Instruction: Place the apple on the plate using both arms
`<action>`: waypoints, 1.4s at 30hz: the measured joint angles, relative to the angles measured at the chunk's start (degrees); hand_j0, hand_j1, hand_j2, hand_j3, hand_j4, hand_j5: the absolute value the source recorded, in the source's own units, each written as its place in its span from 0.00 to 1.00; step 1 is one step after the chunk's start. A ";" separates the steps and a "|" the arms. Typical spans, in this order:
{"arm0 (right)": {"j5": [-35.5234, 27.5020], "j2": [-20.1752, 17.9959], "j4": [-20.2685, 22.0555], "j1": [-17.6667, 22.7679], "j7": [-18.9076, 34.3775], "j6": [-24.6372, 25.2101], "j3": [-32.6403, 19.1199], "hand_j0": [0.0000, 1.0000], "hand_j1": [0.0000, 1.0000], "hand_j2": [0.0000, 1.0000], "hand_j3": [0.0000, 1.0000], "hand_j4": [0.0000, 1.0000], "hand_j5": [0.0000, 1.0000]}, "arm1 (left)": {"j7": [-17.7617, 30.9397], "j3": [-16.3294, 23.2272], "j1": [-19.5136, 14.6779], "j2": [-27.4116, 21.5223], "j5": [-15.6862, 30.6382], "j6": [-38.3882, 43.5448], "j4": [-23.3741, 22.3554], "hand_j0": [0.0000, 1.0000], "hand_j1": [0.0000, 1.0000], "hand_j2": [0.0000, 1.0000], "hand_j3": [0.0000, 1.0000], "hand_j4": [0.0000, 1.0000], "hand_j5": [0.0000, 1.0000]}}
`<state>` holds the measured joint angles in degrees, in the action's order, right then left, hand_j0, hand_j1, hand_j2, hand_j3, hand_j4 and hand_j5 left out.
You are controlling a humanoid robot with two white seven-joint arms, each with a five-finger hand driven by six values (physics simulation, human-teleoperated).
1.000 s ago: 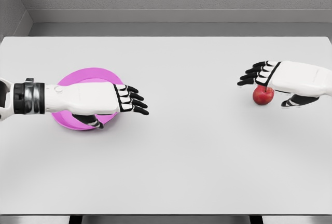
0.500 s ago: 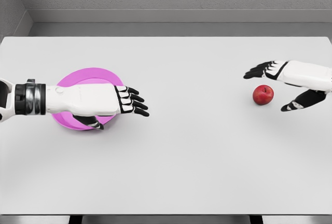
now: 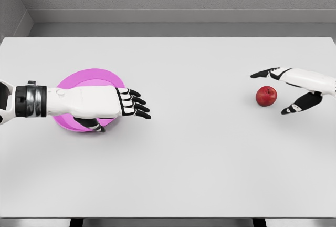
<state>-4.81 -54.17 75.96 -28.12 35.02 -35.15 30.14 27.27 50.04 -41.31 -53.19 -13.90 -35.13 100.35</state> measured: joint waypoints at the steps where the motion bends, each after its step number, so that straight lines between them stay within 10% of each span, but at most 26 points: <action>1: 0.84 0.79 -1.05 -0.18 0.00 0.00 0.02 1.00 1.00 1.00 1.00 1.00 1.00 | 0.00 0.00 0.00 -0.01 0.00 0.00 0.00 1.00 1.00 1.00 1.00 1.00 1.00; 15: 7.03 7.64 -11.31 -3.43 0.00 0.00 0.97 1.00 1.00 1.00 1.00 1.00 1.00 | 0.05 0.00 0.18 -0.11 0.00 0.00 -0.04 1.00 1.00 1.00 1.00 1.00 1.00; 42: 10.73 11.82 -18.64 -6.33 0.00 0.00 1.64 1.00 1.00 1.00 1.00 1.00 1.00 | 0.18 0.00 0.18 -0.13 -0.08 0.00 -0.07 1.00 1.00 1.00 1.00 1.00 1.00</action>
<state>5.92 -42.34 57.33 -34.45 35.02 -35.14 31.77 27.45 50.04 -41.13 -53.31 -13.97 -35.12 100.28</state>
